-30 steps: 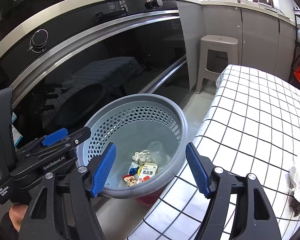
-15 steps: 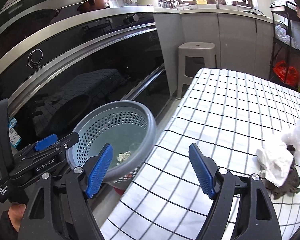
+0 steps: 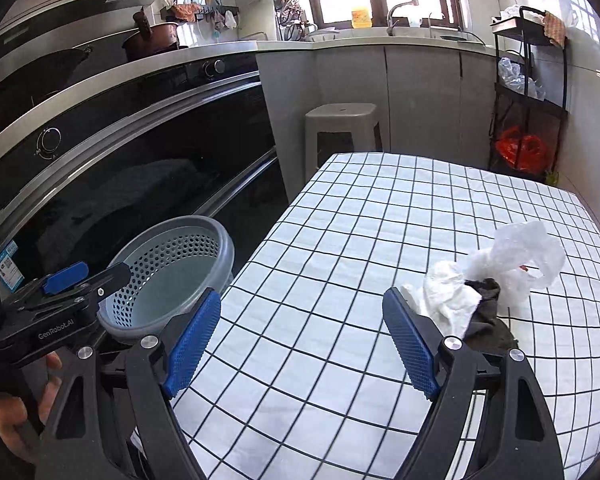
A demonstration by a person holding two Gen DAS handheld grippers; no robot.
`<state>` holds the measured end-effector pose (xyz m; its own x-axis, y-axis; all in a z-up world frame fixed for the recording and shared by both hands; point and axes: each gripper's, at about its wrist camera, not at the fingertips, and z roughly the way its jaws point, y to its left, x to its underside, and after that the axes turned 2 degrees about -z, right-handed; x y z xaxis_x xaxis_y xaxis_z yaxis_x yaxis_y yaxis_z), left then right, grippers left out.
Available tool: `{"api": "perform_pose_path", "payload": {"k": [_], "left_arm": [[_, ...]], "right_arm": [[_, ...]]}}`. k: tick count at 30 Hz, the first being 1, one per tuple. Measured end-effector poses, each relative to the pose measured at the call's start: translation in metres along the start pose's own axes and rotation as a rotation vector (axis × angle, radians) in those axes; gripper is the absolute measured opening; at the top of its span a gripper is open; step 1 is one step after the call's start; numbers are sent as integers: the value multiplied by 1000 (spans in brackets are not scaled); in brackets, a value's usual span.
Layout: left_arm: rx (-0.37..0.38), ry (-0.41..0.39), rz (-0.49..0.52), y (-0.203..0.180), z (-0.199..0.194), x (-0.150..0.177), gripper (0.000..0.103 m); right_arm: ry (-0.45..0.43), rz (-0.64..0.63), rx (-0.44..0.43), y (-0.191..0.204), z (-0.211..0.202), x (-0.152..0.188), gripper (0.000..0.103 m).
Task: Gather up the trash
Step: 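Move both grippers back over the table toward the tissue and cloth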
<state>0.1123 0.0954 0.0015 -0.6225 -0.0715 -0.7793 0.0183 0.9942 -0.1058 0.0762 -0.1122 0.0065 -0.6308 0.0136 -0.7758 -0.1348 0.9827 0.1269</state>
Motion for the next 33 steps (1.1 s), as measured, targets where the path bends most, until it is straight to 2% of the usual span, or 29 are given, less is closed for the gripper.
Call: {"api": "perform_pose_path", "payload": {"k": [10, 19, 33], "left_arm": [[72, 6, 55, -62, -3, 4, 91], [93, 21, 107, -106, 4, 5, 93], [144, 13, 166, -156, 18, -8, 95]], "right_arm": [[-34, 52, 73, -60, -30, 6, 80], [-44, 116, 112, -106, -39, 11, 80], [-43, 157, 148, -147, -42, 12, 80]]}}
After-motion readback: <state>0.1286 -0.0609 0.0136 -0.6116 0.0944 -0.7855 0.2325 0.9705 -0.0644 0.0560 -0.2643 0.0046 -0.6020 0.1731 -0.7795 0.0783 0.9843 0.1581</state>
